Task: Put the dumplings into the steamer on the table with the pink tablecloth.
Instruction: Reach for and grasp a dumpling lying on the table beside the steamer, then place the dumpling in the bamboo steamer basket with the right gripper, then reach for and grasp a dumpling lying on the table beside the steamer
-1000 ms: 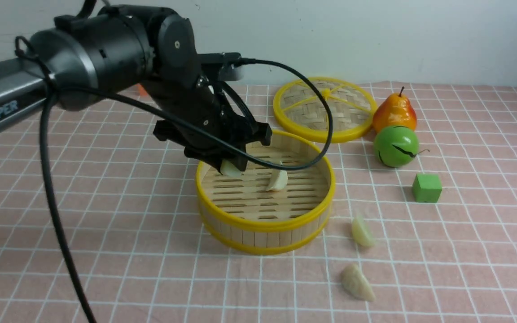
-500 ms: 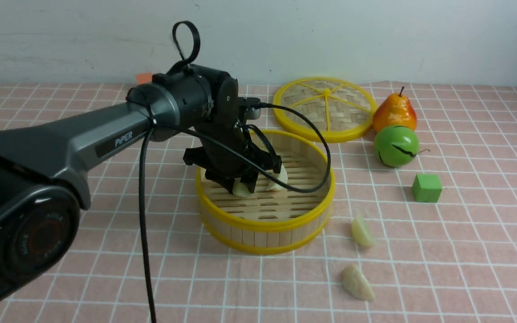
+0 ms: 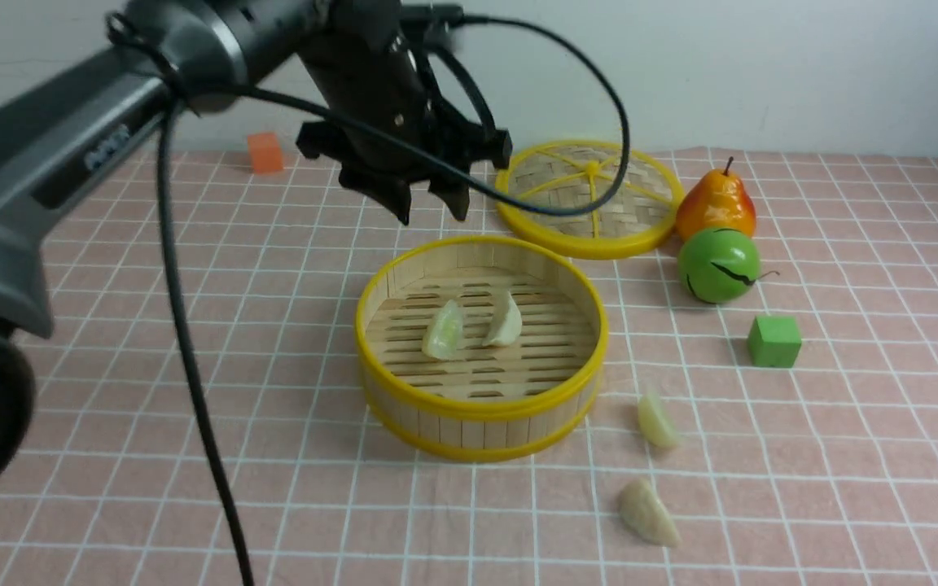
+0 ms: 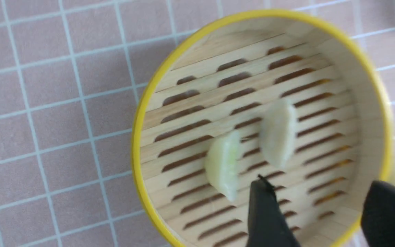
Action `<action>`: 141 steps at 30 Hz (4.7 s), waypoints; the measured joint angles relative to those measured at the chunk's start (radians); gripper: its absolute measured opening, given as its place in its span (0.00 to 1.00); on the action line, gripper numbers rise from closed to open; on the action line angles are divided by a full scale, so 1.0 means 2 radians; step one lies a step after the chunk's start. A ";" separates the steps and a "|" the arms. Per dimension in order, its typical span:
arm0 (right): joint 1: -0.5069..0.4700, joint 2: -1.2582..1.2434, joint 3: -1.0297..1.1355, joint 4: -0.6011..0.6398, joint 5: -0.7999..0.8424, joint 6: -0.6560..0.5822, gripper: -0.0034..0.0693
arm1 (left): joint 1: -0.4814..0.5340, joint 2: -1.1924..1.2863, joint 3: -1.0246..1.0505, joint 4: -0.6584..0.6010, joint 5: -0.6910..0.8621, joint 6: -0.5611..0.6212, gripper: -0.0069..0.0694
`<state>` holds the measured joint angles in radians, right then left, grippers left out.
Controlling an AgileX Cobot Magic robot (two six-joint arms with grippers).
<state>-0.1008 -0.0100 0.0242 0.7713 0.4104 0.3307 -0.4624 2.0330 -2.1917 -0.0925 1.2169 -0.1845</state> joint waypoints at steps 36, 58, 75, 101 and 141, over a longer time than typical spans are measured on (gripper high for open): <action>0.086 0.366 -0.319 -0.025 0.188 -0.452 0.02 | 0.000 -0.627 0.608 -0.039 -0.158 0.053 0.07; 0.323 0.834 -0.628 -0.374 0.319 -0.234 0.30 | 0.000 -0.823 0.859 -0.070 -0.250 0.054 0.07; 0.323 0.960 -0.631 -0.373 0.197 -0.208 0.67 | 0.000 -0.823 0.860 -0.070 -0.272 0.054 0.07; 0.348 1.061 -0.990 -0.328 0.300 -0.213 0.37 | 0.000 -0.824 0.860 -0.071 -0.276 0.054 0.07; 0.255 0.926 -0.739 -0.373 0.337 -0.185 0.69 | 0.000 -0.824 0.860 -0.096 -0.264 0.054 0.11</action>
<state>0.4094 1.8424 -1.4537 0.0255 1.0844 -0.0389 -0.4632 0.3852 -0.4716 -0.2840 0.6890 -0.0758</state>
